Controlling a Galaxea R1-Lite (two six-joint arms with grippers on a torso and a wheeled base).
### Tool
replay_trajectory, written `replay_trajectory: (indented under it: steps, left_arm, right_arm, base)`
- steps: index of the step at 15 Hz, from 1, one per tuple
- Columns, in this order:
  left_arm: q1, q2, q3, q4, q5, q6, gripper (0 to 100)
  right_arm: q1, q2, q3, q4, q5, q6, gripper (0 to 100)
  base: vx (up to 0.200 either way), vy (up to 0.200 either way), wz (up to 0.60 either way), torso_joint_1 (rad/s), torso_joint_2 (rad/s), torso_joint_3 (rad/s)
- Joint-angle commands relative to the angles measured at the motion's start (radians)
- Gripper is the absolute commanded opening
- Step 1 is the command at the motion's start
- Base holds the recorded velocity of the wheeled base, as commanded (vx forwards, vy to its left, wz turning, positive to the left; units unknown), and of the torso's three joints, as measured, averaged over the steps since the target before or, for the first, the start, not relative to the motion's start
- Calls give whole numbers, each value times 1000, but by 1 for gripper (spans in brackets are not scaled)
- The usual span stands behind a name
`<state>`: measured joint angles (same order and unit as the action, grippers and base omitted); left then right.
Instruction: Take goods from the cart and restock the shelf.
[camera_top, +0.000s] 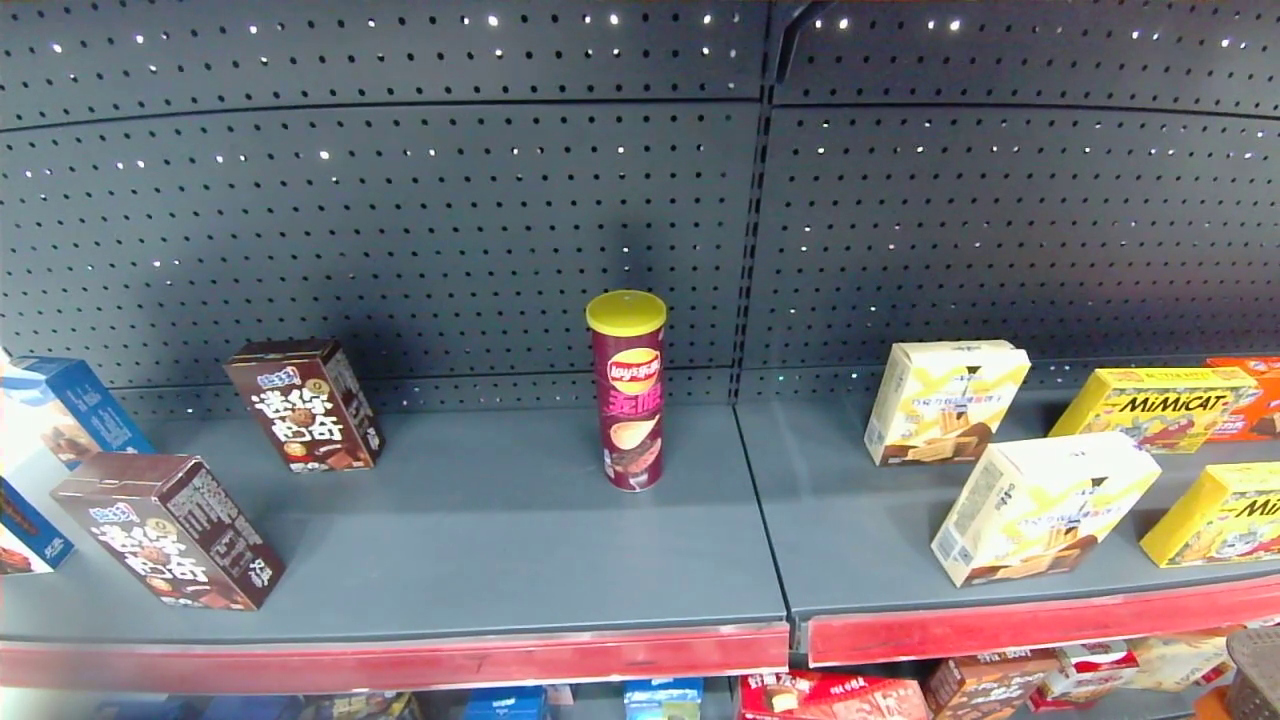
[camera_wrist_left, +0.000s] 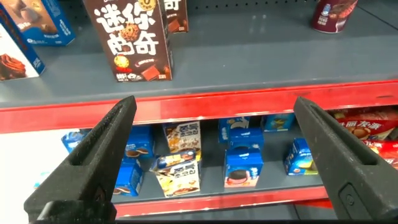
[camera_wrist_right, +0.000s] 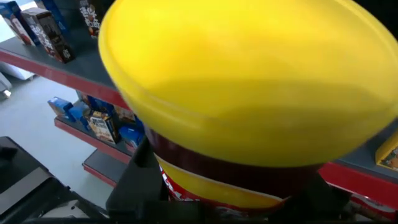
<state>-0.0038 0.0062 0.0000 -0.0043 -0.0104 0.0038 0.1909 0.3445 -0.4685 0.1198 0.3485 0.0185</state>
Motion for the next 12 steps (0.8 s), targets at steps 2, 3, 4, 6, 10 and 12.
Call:
replay_trajectory:
  steps: [2, 3, 4, 6, 10, 12]
  left_arm:
    - [-2, 17, -38, -8, -39, 41, 100]
    - [-4, 144, -152, 1, -137, 59, 100]
    - [-5, 284, -201, -16, -229, 54, 100]
    - [-30, 485, -339, -82, -336, 59, 100]
    - [-120, 808, -558, -177, -482, 97, 100]
    - [-228, 916, -644, -135, -488, 93, 100]
  right_arm:
    - [-1, 27, 7, 0, -3, -11, 0]
    - [-1, 34, 4, 0, -8, -12, 0]
    - [-2, 39, 1, -3, -19, -19, 0]
    - [-2, 39, -13, -6, -52, -29, 0]
    - [-1, 44, -16, -8, -66, -29, 0]
    - [-2, 41, -19, -8, -74, -28, 0]
  base:
    - [0, 0, 0, 0, 0, 0]
    - [0, 0, 0, 0, 0, 0]
    - [0, 0, 0, 0, 0, 0]
    - [0, 0, 0, 0, 0, 0]
    - [0, 0, 0, 0, 0, 0]
    - [0, 0, 0, 0, 0, 0]
